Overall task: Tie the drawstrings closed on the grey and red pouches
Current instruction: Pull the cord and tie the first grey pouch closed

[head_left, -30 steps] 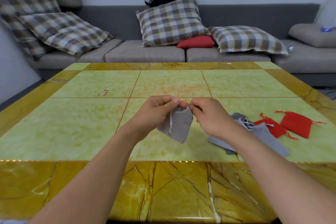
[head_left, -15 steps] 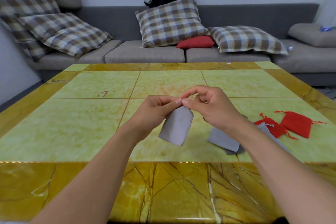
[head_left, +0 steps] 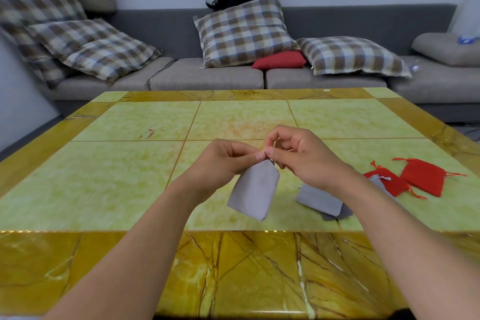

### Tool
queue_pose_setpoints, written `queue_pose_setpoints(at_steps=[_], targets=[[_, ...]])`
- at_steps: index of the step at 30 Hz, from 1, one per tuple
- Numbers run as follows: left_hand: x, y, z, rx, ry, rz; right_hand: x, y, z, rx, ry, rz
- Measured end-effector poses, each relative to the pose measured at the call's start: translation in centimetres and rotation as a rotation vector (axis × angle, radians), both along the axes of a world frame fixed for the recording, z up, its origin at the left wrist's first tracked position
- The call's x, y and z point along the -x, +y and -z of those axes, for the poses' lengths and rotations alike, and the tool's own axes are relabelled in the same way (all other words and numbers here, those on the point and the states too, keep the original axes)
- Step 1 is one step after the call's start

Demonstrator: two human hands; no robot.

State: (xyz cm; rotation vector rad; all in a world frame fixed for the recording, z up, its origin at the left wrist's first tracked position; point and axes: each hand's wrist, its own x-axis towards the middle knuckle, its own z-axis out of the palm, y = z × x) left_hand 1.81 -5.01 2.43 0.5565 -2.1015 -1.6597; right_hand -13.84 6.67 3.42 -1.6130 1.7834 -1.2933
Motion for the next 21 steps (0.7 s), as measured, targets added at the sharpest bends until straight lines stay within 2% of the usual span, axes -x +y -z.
queue_pose_setpoints(at_steps=[4, 7, 12, 16, 21], targets=[[0.1, -0.3, -0.1, -0.181, 0.114, -0.052, -0.4, 0.3, -0.6, -0.071, -0.256, -0.042], [0.3, -0.3, -0.2, -0.259, 0.153, -0.088, -0.6, 0.3, -0.7, -0.077, -0.321, -0.062], [0.1, -0.2, -0.5, -0.246, 0.105, -0.017, -0.7, 0.3, -0.7, -0.036, -0.318, -0.073], [0.0, 0.0, -0.6, -0.255, 0.044, 0.034, -1.1, 0.0, -0.4, 0.003, -0.218, -0.037], [0.2, 0.2, -0.6, -0.247, 0.042, -0.025, -1.5, -0.4, 0.1, 0.026, -0.165, 0.008]])
